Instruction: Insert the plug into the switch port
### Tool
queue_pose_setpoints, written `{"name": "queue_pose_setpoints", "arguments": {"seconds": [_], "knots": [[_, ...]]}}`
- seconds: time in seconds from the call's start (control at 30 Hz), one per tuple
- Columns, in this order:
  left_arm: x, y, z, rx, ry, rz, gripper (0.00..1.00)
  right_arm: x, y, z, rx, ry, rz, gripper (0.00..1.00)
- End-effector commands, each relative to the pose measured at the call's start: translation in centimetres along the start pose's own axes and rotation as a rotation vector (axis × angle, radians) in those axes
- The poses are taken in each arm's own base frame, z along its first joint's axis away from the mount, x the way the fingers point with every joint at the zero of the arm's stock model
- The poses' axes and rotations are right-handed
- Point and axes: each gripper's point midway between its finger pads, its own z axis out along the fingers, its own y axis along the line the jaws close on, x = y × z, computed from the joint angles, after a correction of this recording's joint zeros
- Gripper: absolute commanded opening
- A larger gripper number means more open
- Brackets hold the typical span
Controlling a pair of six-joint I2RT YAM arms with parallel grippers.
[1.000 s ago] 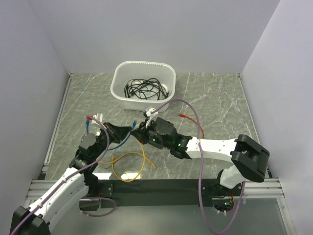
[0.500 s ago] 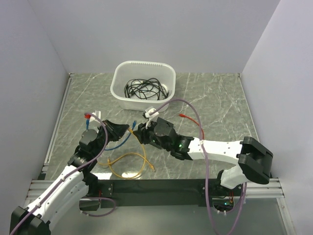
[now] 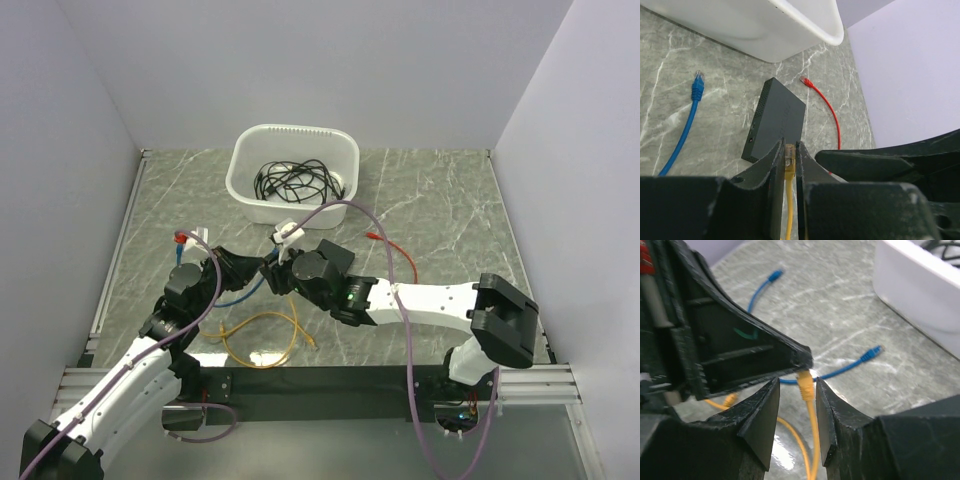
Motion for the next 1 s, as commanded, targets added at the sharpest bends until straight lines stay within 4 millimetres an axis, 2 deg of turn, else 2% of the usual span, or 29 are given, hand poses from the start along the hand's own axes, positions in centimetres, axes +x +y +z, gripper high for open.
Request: {"name": "queue_pose_setpoints", "arguments": {"seconds": [0.0, 0.6, 0.97], "knots": [[-2.0, -2.0, -0.2, 0.041, -0.052, 0.010, 0.01, -1.4, -0.1, 0.3, 0.040, -0.030, -0.015, 0.42], [-1.8, -1.8, -0.2, 0.041, -0.050, 0.010, 0.01, 0.9, -0.3, 1.8, 0.060, 0.021, -0.027, 0.40], [-1.6, -1.5, -0.1, 0.035, -0.045, 0.011, 0.00, -0.7, 0.6, 1.3, 0.009, -0.023, 0.001, 0.39]]}}
